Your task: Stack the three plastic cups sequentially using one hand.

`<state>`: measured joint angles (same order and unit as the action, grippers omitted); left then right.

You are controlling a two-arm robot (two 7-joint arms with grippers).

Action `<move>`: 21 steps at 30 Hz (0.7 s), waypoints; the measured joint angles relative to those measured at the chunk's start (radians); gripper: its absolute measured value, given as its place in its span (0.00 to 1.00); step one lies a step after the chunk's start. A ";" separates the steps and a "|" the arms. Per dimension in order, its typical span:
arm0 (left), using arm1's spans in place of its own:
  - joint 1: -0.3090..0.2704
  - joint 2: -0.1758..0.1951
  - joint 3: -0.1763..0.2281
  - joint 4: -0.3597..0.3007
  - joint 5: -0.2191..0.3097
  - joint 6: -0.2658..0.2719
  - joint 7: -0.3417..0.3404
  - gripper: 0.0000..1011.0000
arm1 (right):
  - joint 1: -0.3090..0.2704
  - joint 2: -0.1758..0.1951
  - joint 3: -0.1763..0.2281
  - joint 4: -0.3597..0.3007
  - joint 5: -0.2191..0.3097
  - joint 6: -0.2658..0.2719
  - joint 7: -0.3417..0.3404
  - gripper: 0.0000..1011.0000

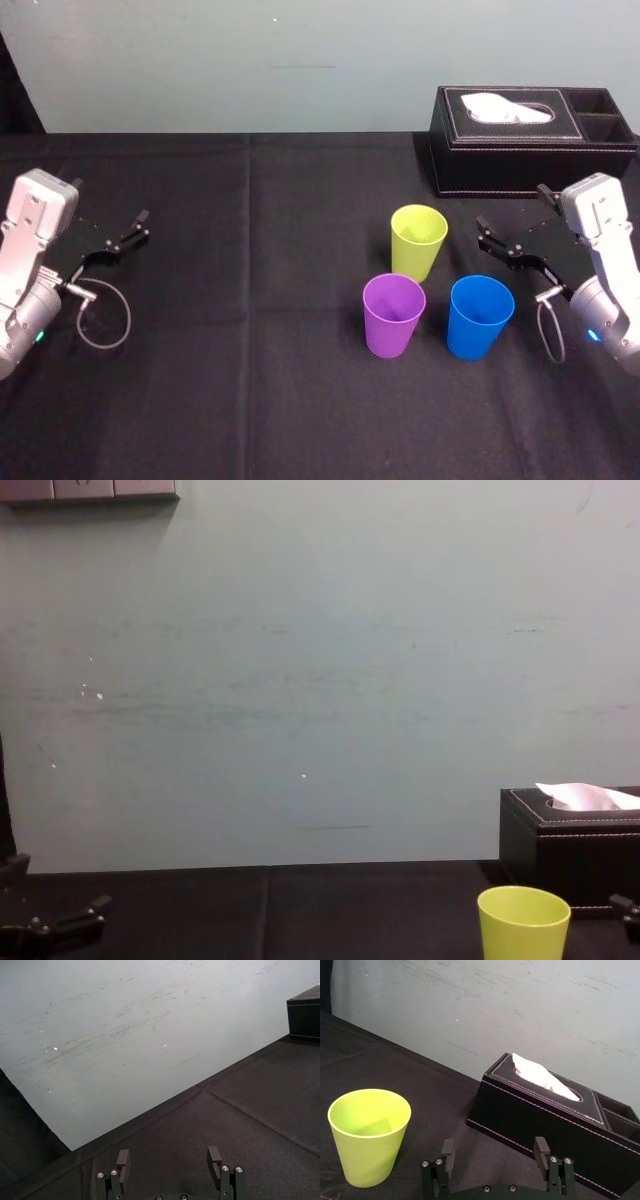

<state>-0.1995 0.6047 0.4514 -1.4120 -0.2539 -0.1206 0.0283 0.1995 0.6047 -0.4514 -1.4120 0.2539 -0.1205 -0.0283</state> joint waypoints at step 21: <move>0.000 0.000 0.000 0.000 0.000 0.000 0.000 1.00 | 0.000 0.000 0.000 0.000 0.000 0.000 0.000 0.99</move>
<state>-0.1996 0.6047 0.4514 -1.4120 -0.2539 -0.1205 0.0283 0.1996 0.6047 -0.4514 -1.4120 0.2539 -0.1205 -0.0283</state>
